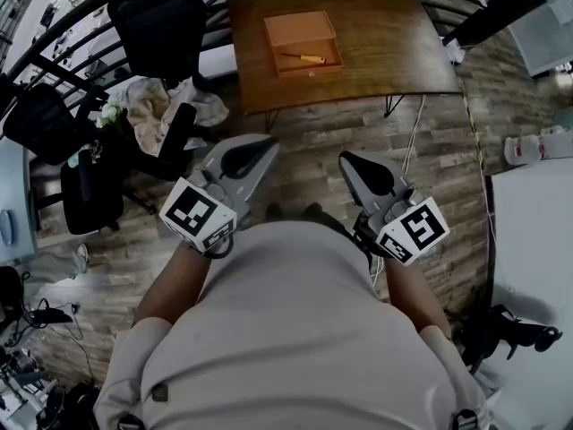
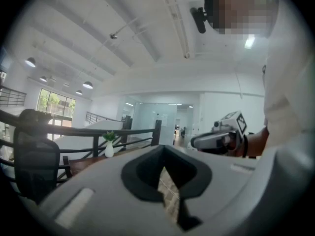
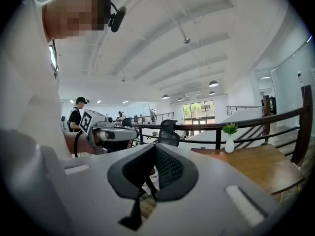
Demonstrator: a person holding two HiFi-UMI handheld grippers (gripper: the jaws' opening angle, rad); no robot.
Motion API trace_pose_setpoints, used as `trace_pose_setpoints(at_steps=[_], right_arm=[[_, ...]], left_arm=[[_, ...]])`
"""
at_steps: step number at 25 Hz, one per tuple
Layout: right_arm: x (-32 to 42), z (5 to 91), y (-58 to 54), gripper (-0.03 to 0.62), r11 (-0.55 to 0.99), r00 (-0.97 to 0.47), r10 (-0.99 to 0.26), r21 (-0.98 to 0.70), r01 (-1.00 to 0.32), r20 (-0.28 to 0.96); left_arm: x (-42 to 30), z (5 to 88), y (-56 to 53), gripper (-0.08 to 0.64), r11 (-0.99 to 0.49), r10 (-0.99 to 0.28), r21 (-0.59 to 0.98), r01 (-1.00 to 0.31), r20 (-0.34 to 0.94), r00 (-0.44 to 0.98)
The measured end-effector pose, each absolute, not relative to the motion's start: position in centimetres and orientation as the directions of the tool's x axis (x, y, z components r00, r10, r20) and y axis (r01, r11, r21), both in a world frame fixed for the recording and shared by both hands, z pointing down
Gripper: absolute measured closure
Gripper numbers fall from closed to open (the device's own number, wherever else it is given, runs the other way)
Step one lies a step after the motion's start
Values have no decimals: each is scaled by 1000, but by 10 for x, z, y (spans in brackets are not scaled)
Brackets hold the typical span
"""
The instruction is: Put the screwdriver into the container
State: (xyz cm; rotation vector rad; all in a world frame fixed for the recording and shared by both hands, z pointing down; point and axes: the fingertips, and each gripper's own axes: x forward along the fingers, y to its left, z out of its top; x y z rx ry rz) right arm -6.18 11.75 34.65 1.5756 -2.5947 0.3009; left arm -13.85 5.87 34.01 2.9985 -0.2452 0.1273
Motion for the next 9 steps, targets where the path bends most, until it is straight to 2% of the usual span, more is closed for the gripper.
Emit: trace_pose_setpoints(at_steps=[9], right_arm=[[-70, 346, 116, 584, 445, -461, -869, -125, -887, 179]], left_arm=[[-147, 342, 59, 557, -977, -153, 133, -165, 95, 984]])
